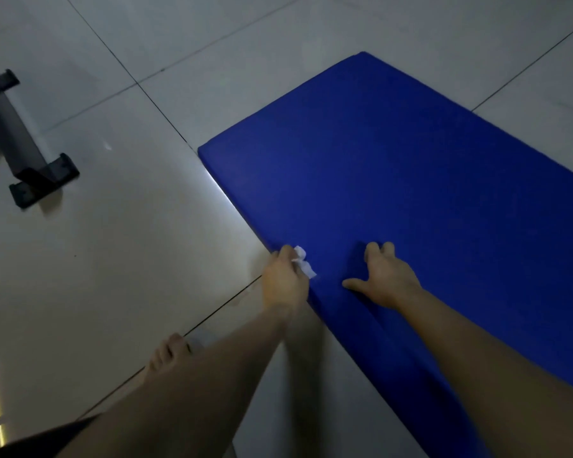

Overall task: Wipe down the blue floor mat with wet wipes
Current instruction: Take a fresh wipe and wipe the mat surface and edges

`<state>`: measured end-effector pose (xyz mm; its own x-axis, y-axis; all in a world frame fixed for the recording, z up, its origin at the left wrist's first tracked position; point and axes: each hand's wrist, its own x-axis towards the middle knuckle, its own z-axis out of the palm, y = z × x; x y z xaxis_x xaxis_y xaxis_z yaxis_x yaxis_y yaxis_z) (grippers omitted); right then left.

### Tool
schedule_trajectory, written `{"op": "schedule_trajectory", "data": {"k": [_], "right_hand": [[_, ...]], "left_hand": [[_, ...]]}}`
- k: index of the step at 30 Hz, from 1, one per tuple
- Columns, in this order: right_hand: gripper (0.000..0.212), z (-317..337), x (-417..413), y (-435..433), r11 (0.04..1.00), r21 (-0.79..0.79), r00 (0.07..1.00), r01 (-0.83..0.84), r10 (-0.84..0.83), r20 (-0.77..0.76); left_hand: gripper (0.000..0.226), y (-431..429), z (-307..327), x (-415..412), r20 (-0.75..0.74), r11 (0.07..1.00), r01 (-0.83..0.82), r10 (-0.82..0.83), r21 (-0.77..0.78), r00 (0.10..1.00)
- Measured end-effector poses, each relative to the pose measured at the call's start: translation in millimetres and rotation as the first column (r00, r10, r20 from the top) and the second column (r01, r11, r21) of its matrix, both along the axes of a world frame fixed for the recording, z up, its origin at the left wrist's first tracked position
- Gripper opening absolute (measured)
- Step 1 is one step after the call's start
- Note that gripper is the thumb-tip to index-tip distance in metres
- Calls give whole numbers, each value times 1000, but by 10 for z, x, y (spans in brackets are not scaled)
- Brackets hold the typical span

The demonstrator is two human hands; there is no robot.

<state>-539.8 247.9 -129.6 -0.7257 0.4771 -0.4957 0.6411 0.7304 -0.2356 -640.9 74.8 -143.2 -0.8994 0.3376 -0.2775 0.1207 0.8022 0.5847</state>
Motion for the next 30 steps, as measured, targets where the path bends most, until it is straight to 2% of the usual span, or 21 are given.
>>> {"op": "schedule_trajectory", "data": {"k": [5, 8, 10, 12, 14, 15, 18, 20, 21, 22, 23, 25, 27, 30], "right_hand": [[42, -10, 137, -32, 999, -44, 998, 19, -22, -65], [32, 1, 321, -115, 995, -99, 997, 34, -41, -72], [36, 17, 524, -222, 998, -50, 998, 37, -40, -46], [48, 28, 754, -327, 996, 57, 997, 72, -72, -7], [63, 46, 990, -432, 985, 134, 992, 112, -118, 39], [69, 46, 1102, -480, 984, 141, 992, 108, -117, 53], [82, 74, 1388, -547, 999, 33, 1000, 17, -18, 7], [90, 154, 1538, -588, 999, 1, 998, -44, 44, -35], [94, 184, 1600, -630, 996, 51, 996, -75, 78, -52], [98, 198, 1651, -688, 986, 137, 992, -94, 104, -70], [99, 200, 1693, -753, 969, 226, 988, -96, 121, -97], [89, 176, 1713, -835, 939, 336, 985, -78, 126, -121], [78, 214, 1535, -804, 925, 374, 983, -62, 121, -135], [70, 405, 1064, -763, 909, 414, 966, -48, 149, -214]], "left_hand": [[12, -108, -72, 609, 95, 981, 75, -93, 182, 991], [14, -87, -110, 829, 157, 971, -34, -4, 238, 988], [13, -74, -79, 852, 308, 939, -193, 101, 285, 946], [14, -48, -15, 839, 493, 863, -425, 253, 274, 832], [31, 14, 72, 816, 644, 764, -622, 390, 172, 658], [41, 43, 105, 798, 695, 739, -666, 429, 98, 578], [57, 92, 187, 705, 782, 765, -643, 425, -42, 456], [67, 93, 204, 604, 839, 762, -647, 370, -27, 400], [69, 92, 216, 570, 865, 764, -645, 324, 0, 384], [65, 90, 265, 554, 879, 774, -632, 273, 41, 391], [56, 102, 322, 555, 869, 780, -617, 228, 107, 439], [36, 159, 432, 588, 787, 777, -584, 201, 234, 583], [30, 237, 633, 533, 705, 736, -569, 180, 366, 686], [24, 267, 880, 153, 646, 637, -565, 134, 525, 751]]}}
